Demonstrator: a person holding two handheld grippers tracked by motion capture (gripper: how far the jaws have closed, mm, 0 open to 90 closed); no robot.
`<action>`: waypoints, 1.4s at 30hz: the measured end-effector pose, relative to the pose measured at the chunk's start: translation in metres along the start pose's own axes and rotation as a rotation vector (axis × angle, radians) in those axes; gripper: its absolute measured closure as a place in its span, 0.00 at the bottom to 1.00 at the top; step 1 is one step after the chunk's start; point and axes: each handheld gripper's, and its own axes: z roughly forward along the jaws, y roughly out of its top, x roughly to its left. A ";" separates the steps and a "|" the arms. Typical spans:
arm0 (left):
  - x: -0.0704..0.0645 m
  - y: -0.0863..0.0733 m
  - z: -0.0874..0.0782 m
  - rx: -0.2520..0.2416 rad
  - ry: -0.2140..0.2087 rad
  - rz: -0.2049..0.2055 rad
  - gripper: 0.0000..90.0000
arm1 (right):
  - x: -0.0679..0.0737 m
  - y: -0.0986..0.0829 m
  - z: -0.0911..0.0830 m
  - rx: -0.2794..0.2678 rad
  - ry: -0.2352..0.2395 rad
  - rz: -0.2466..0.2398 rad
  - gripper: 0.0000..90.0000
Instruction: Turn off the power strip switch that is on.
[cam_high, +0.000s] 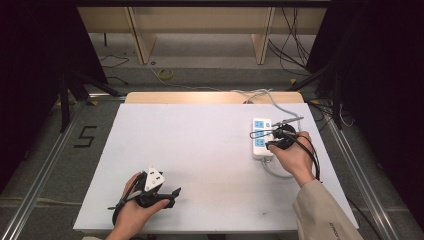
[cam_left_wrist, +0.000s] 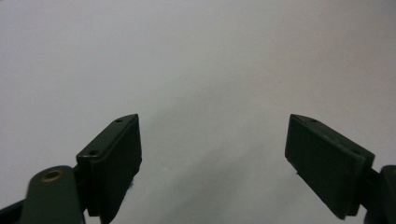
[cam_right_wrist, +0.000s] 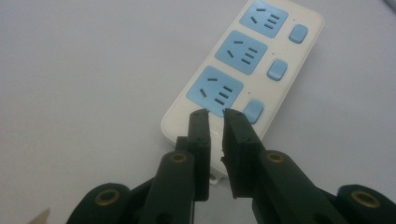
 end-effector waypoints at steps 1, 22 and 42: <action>0.000 0.000 0.000 0.000 0.000 0.000 0.21 | 0.001 -0.001 -0.001 -0.003 0.002 -0.002 0.91; 0.000 0.000 0.000 0.001 -0.001 0.000 0.21 | 0.008 -0.023 -0.010 -0.006 0.032 -0.015 0.85; 0.000 0.000 -0.001 0.000 0.001 -0.005 0.21 | 0.022 -0.042 -0.020 -0.034 0.059 -0.050 0.80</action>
